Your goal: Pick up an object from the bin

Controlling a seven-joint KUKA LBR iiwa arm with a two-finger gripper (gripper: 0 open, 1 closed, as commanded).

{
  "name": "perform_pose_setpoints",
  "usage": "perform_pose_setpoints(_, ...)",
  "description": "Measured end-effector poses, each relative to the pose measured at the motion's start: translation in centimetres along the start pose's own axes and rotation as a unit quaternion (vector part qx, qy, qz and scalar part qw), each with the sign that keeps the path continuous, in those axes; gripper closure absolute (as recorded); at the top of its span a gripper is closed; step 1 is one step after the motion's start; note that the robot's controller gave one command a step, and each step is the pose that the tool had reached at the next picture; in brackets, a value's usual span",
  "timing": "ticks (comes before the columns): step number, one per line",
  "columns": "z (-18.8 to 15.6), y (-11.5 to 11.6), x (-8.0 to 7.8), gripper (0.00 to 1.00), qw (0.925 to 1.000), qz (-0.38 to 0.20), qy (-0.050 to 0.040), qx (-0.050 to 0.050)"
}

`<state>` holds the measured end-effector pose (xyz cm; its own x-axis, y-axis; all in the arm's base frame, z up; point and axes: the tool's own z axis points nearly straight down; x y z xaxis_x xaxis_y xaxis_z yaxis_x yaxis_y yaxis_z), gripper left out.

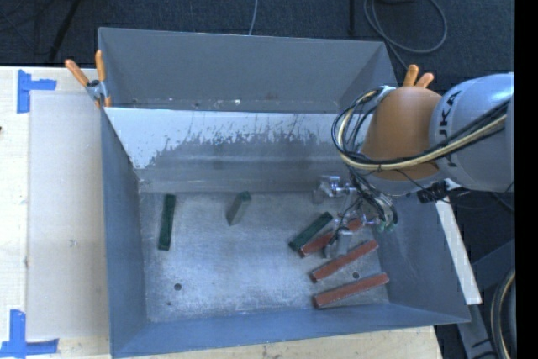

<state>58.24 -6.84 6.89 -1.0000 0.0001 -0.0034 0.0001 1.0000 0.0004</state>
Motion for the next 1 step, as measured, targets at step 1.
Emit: perform_pose_setpoints(1,-0.05,0.04,0.14,1.0,1.0,-0.001,0.0013,0.0)
